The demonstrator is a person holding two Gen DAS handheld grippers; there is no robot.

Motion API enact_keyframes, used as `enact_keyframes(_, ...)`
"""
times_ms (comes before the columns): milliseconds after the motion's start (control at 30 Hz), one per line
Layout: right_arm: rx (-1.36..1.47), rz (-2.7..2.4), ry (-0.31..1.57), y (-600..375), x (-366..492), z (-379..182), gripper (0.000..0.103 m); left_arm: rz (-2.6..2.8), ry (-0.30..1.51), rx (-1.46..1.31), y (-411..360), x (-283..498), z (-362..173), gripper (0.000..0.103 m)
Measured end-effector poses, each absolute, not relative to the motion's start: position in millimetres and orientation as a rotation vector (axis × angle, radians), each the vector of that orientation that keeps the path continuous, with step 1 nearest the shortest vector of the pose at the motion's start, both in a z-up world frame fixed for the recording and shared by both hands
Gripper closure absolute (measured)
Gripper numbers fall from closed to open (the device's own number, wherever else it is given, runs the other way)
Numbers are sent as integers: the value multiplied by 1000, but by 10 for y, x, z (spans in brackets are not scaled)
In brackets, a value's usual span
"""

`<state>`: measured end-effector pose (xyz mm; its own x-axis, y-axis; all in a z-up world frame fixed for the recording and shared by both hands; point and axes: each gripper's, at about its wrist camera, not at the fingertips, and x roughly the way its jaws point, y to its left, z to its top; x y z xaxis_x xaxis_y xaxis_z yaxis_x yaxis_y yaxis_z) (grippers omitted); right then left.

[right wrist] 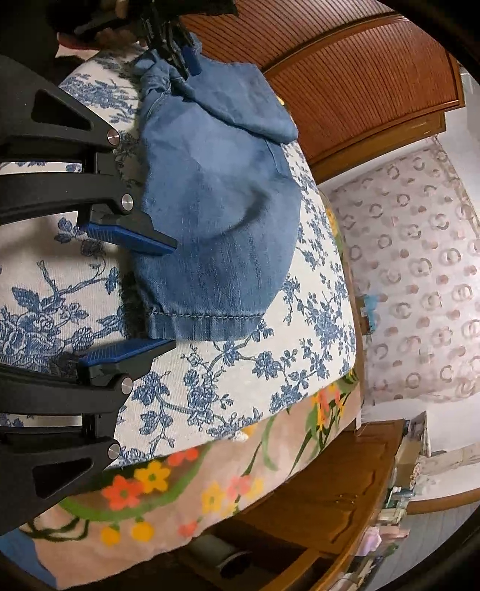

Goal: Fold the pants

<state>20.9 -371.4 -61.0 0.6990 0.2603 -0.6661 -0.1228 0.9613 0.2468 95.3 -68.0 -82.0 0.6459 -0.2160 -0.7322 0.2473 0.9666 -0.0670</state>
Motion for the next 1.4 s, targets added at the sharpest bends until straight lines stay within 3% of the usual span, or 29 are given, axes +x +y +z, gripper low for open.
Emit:
enact_keyframes(100,174,207,771,-3685,236,-620,56,-260,828,41,-675,954,-812,23)
enact_keyframes(167,162,207,773,-3666,266,-634,63,-259,831,41,-686,946,-803,23)
enact_keyframes(300,166,213,775,-3682,312,-628,88,-261,831,39,-673,929,-774,23)
enact_keyframes(433,162,227,740,-3625,343,-493,95,-294,816,-1,-615,901,-705,23)
enact_keyframes(967,40,575,551,-2457,521,452,97,-239,705,-41,-170,733,-333,23)
enact_keyframes(1367,-33,776,546,-1529,931,627,97,-162,664,-81,294,601,-229,23)
enact_keyframes(1400,-38,774,561,-1495,973,592,92,-160,663,-82,317,603,-230,23)
